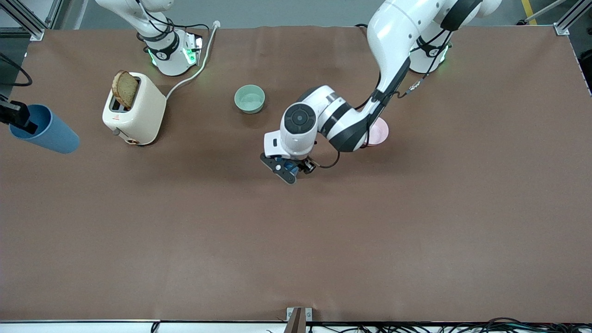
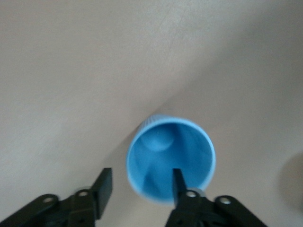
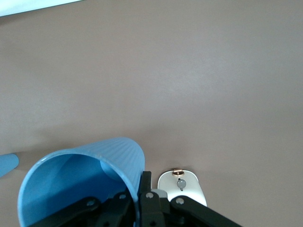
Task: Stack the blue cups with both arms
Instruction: 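Carry the cup with the left gripper to the table center and set it down, then open the left gripper and withdraw while the right gripper carries its cup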
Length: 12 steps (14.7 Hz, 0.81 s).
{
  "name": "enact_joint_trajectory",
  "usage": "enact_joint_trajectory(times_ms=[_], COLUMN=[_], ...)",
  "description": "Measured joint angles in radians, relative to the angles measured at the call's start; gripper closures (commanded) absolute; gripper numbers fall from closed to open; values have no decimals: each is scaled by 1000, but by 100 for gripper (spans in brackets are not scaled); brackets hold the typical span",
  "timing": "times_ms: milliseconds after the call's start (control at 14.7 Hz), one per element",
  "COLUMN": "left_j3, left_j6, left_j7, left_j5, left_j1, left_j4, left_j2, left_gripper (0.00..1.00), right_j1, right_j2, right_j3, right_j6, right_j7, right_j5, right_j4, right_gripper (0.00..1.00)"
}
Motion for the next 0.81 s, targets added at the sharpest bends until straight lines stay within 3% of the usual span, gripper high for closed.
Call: enact_joint_trajectory(times_ms=[204,407,611,815], left_j3=[15,25,56,70], left_j6=[-75,-92,-93,-95], left_j7=[-12,-11,-15,-25], left_j5=[0,3,21,23], left_j1=[62,208,356,496], left_j4=[12,10,8,10], left_j2=[-119,-198,-225,-255], left_gripper=[0,0,0,0], right_j1=[1,28,132,269], right_j2=[7,14,39,91], right_j3=[1,3,7,13], right_j6=[0,0,29,82], right_j7=[0,39,199,320], right_j5=[0,3,9,69], right_j4=[7,7,8,7], right_gripper=[100,100,100,99])
